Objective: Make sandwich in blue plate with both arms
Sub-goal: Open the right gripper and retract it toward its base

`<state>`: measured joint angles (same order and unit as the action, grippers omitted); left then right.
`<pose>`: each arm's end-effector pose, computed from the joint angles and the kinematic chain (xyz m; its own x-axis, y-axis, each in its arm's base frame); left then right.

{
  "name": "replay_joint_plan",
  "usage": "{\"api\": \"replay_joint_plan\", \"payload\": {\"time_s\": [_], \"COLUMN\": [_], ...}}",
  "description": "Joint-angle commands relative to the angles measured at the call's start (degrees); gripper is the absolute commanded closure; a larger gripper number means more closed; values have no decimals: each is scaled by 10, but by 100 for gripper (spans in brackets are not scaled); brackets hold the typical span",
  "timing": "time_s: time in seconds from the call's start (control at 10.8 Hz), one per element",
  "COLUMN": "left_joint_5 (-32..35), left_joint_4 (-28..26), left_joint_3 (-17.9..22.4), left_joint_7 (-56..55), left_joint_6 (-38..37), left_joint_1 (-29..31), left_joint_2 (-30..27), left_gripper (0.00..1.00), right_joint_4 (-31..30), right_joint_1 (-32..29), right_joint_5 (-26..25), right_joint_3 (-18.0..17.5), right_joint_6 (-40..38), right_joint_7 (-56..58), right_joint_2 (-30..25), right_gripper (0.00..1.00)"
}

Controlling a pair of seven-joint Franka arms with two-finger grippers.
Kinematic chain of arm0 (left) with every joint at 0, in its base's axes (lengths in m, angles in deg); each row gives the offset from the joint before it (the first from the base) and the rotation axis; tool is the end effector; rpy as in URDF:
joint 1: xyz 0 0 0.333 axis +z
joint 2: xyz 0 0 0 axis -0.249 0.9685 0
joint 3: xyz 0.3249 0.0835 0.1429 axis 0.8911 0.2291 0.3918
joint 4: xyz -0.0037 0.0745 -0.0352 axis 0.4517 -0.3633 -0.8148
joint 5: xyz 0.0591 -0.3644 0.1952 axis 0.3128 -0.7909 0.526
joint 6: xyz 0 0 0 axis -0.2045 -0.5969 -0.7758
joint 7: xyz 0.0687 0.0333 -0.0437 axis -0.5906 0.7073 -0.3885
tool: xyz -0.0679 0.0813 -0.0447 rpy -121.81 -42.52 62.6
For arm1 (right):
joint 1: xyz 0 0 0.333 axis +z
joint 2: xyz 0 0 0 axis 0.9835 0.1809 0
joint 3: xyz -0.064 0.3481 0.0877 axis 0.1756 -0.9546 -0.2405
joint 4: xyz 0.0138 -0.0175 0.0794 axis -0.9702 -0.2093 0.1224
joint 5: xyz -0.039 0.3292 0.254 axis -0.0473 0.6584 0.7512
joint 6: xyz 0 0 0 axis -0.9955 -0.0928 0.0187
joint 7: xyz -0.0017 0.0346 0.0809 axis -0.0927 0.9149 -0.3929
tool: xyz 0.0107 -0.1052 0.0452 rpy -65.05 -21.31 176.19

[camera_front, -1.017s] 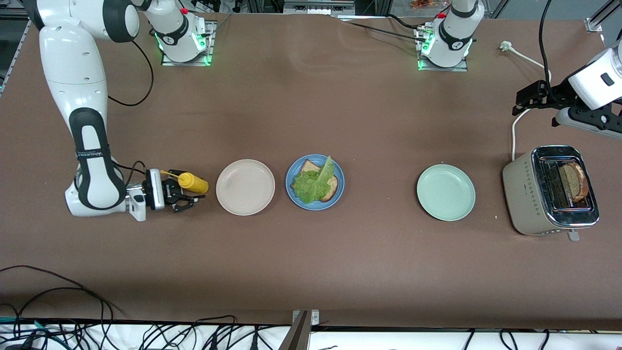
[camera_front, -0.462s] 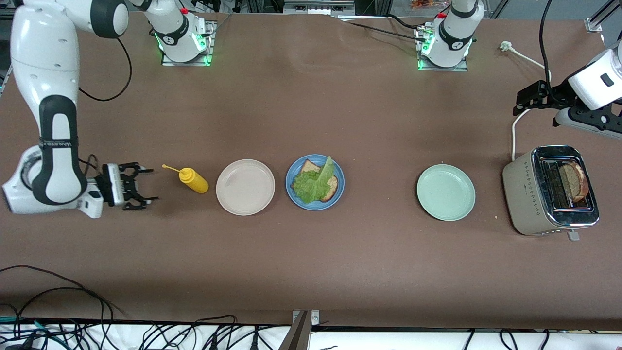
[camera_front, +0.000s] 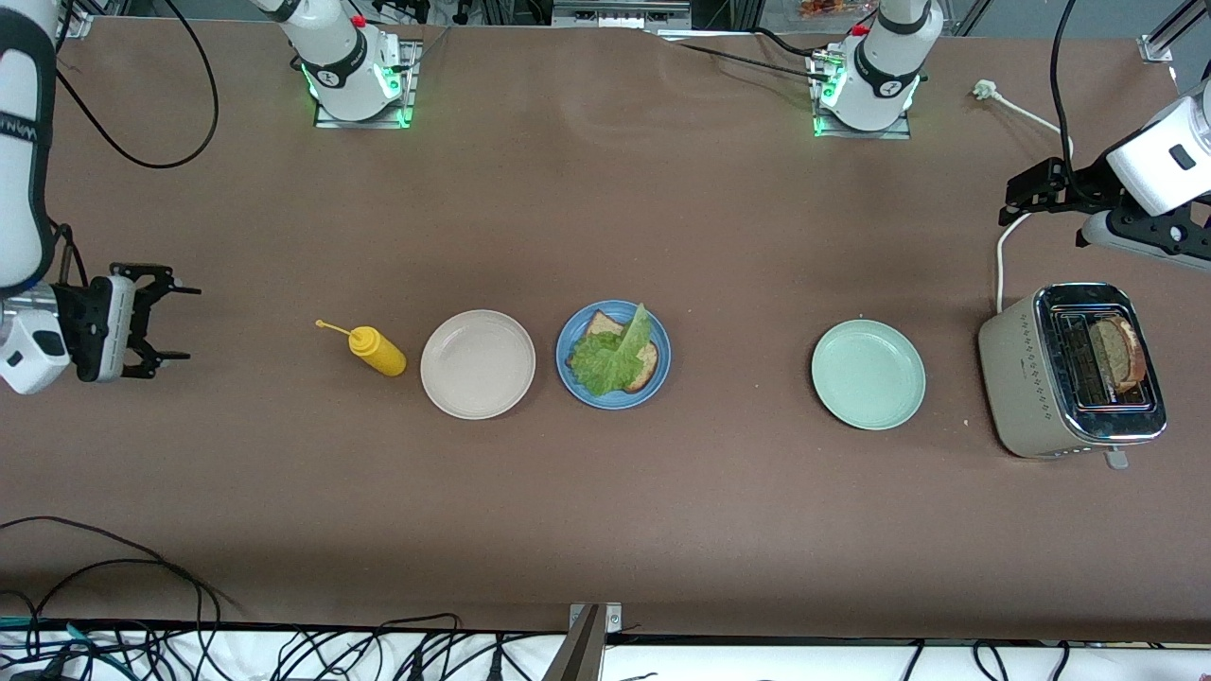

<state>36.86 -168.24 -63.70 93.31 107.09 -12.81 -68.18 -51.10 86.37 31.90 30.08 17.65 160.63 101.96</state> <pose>0.5646 -0.0059 0.6250 0.9693 -0.2301 -0.0865 -0.2223 -0.9707 0.0913 0.6759 -0.1042 0.4278 0.3218 0.9211 0.2191 0.9098 -0.2368 -0.3408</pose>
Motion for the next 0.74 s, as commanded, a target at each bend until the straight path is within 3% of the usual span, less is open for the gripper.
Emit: {"api": "replay_joint_plan", "payload": {"time_s": [0.0, 0.37, 0.65], "left_joint_5": [12, 12, 12], "left_joint_4": [11, 11, 11], "left_joint_3": [-1, -1, -1], "left_joint_7": [-4, -3, -3], "left_joint_6": [-10, -11, -11], "left_joint_1": [2, 7, 8], "left_joint_2": [2, 2, 2], "left_gripper": [0, 0, 0], "right_joint_4": [-32, -58, -122], "right_joint_1": [13, 13, 14], "right_joint_5": [-106, -164, -185], "right_joint_3": [-82, -152, -169], "right_joint_6": [9, 28, 55], "right_joint_7": [-271, -546, -653], "right_joint_2": [-63, -110, -195], "right_gripper": [0, 0, 0]}}
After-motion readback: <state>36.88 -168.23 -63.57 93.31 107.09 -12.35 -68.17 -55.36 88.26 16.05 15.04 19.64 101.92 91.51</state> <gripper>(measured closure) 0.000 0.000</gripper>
